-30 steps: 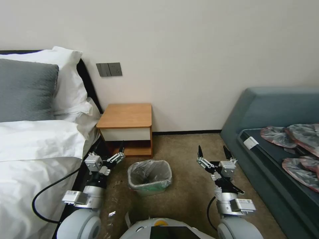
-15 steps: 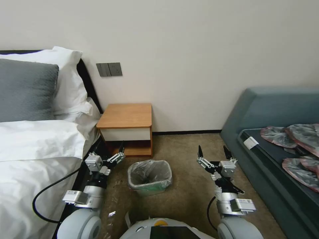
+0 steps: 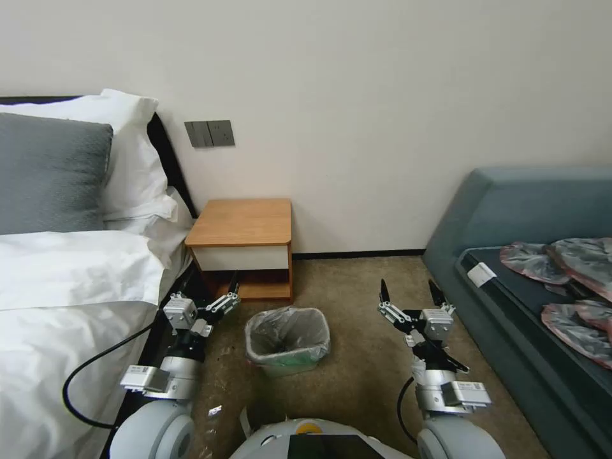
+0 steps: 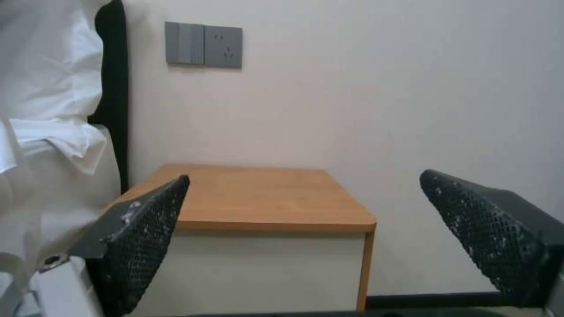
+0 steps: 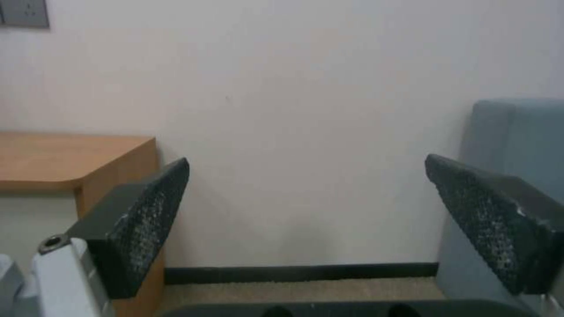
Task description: Pick up the garbage bag from the table and place it over the trash can.
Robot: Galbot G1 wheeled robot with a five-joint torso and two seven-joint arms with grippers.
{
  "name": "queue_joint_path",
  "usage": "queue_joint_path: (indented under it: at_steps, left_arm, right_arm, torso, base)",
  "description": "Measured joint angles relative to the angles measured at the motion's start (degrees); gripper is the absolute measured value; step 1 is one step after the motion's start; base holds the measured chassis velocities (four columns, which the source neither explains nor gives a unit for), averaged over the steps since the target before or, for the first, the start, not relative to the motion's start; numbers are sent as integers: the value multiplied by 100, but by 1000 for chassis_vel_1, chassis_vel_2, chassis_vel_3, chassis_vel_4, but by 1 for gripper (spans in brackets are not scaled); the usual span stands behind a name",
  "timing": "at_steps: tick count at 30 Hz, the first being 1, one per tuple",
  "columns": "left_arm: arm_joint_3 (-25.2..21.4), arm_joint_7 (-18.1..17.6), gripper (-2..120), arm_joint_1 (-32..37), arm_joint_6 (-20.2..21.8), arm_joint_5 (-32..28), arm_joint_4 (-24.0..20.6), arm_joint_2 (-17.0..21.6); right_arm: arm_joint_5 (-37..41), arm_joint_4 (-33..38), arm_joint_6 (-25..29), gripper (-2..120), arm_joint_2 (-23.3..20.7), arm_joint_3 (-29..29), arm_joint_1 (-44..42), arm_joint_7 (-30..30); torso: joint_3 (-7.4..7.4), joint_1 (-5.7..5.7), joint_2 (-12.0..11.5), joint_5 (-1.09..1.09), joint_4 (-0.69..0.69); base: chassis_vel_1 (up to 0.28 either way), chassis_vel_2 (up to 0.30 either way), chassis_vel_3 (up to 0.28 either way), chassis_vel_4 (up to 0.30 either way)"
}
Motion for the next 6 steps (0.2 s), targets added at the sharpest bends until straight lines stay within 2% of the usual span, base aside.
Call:
queue_joint_path:
  at_steps: [6]
  left_arm:
    - [0, 0, 100, 0, 2, 0, 2, 0]
  right_arm:
    - [1, 0, 0, 100, 0, 0, 0, 0]
  torso:
    - [0, 0, 0, 0, 0]
  base:
    - [0, 0, 0, 0]
